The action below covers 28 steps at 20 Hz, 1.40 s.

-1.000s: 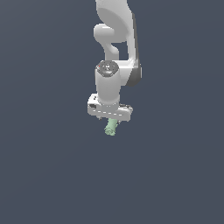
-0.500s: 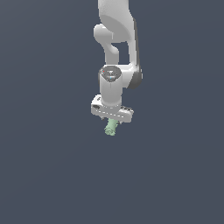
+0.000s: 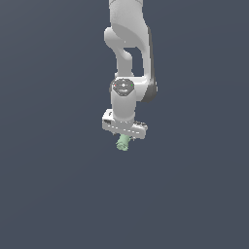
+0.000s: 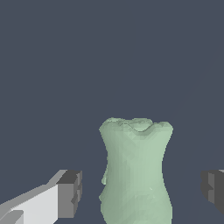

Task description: Pick up the object and move it to a goal position.

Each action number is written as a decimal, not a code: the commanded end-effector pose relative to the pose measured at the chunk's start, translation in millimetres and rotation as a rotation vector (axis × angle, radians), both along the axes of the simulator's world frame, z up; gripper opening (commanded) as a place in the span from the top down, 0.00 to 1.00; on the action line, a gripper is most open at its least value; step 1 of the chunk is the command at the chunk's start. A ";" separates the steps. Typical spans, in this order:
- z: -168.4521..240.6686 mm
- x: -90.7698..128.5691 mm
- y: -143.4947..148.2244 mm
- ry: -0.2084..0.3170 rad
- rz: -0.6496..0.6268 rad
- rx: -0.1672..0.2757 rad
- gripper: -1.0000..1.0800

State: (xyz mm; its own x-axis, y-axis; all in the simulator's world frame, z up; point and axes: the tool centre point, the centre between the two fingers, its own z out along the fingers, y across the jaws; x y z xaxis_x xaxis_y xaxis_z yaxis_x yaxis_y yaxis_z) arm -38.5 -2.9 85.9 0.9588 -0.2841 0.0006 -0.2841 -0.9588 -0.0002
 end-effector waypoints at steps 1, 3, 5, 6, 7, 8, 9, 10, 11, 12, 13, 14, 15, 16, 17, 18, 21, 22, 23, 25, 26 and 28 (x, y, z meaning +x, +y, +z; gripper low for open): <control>-13.0 -1.0 -0.1 0.001 -0.001 0.000 0.04; -21.4 -1.2 0.1 0.001 -0.002 0.000 0.04; -27.2 -1.0 0.0 0.001 -0.002 0.000 0.04; -29.2 -0.8 0.1 0.001 -0.002 0.000 0.04; -30.5 -0.5 0.2 0.001 -0.002 0.000 0.04; -31.2 -0.3 0.3 0.001 -0.002 0.000 0.04; -31.4 -0.3 0.3 0.001 -0.002 0.000 0.04; -31.4 -0.3 0.3 0.001 -0.002 0.000 1.00; -31.4 -0.3 0.3 0.001 -0.002 0.000 1.00; -31.4 -0.3 0.3 0.001 -0.002 0.000 1.00; -31.4 -0.3 0.3 0.001 -0.002 0.000 1.00; -31.4 -0.3 0.3 0.001 -0.002 0.000 1.00; -31.4 -0.3 0.3 0.001 -0.002 0.000 1.00; -31.4 -0.3 0.3 0.001 -0.002 0.000 1.00; -31.4 -0.3 0.3 0.001 -0.002 0.000 1.00; -31.4 -0.3 0.3 0.001 -0.002 0.000 1.00; -30.6 0.0 0.5 0.000 -0.002 0.000 1.00; -29.9 0.4 1.0 0.000 -0.002 0.000 1.00; -28.7 1.0 1.8 0.000 -0.002 0.000 1.00; -24.8 2.9 4.5 0.000 -0.002 0.000 1.00; -22.2 4.3 6.3 0.000 -0.002 0.000 1.00; -15.5 7.7 10.9 0.000 -0.002 0.000 1.00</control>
State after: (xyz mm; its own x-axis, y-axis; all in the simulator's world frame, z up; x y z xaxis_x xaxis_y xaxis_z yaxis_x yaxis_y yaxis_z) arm -33.5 4.4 65.3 0.9580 -0.2869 -0.0005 -0.2869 -0.9580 0.0002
